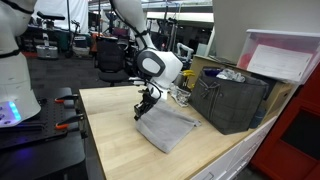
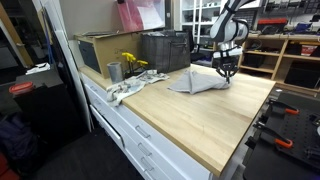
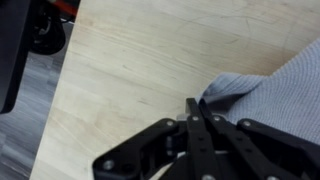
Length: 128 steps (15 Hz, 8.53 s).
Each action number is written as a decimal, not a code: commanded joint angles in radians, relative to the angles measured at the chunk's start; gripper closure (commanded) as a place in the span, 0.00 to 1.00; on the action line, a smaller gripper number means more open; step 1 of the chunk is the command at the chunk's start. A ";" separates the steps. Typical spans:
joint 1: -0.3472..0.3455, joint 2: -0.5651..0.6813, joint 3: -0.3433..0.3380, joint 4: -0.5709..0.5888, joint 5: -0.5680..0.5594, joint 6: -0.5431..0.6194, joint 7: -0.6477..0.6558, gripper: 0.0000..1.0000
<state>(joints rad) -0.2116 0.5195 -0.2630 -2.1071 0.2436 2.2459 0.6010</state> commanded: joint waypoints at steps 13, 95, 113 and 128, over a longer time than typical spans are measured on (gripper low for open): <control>-0.109 -0.230 -0.008 -0.036 -0.064 -0.390 -0.636 0.58; 0.082 0.046 0.139 0.323 0.091 -0.294 0.222 0.00; 0.111 -0.165 0.116 -0.202 -0.086 -0.320 -0.316 0.00; 0.118 -0.207 0.172 -0.356 0.068 0.218 -0.332 0.00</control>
<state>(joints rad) -0.0868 0.3637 -0.1117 -2.3459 0.2252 2.2719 0.3010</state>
